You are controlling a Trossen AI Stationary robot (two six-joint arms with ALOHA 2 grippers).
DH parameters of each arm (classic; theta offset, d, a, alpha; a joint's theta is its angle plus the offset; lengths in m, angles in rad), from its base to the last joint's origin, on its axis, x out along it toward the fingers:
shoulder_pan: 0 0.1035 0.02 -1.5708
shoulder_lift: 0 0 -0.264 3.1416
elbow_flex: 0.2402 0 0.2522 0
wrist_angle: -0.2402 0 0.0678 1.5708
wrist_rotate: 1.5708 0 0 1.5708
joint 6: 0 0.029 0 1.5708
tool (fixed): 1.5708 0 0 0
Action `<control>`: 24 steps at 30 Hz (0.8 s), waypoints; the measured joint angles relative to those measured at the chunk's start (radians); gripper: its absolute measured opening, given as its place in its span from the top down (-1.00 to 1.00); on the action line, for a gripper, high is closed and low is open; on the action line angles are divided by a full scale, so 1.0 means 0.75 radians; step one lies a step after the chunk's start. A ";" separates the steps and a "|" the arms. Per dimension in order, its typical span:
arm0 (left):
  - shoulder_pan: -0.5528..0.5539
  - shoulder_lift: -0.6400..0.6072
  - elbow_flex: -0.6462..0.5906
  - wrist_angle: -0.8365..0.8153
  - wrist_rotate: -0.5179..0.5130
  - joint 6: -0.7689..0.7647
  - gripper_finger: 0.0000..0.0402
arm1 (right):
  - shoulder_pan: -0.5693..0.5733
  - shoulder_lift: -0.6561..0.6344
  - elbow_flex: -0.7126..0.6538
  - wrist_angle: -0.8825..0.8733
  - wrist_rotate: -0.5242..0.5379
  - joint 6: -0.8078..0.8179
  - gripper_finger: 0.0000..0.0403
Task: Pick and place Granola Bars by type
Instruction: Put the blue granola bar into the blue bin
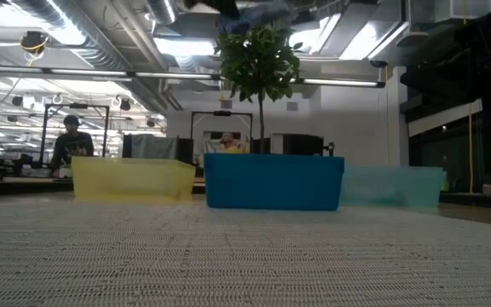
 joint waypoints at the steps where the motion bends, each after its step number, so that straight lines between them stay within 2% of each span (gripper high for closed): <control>1: 0.035 0.007 0.000 0.003 0.019 0.001 0.99 | 0.000 0.000 0.000 -0.001 0.000 0.000 0.88; 7: 0.208 0.072 0.000 0.009 0.118 0.002 0.99 | 0.000 0.000 0.000 -0.001 0.000 0.000 0.88; 15: 0.289 0.194 0.000 0.014 0.131 0.047 0.99 | 0.000 0.000 0.000 0.000 0.000 0.000 0.88; 19: 0.310 0.318 0.000 0.035 0.246 0.072 0.99 | 0.000 0.000 0.000 -0.001 0.000 0.000 0.88; 24: 0.314 0.475 0.000 0.186 0.414 0.136 0.99 | 0.000 0.000 0.000 0.000 0.000 0.000 0.88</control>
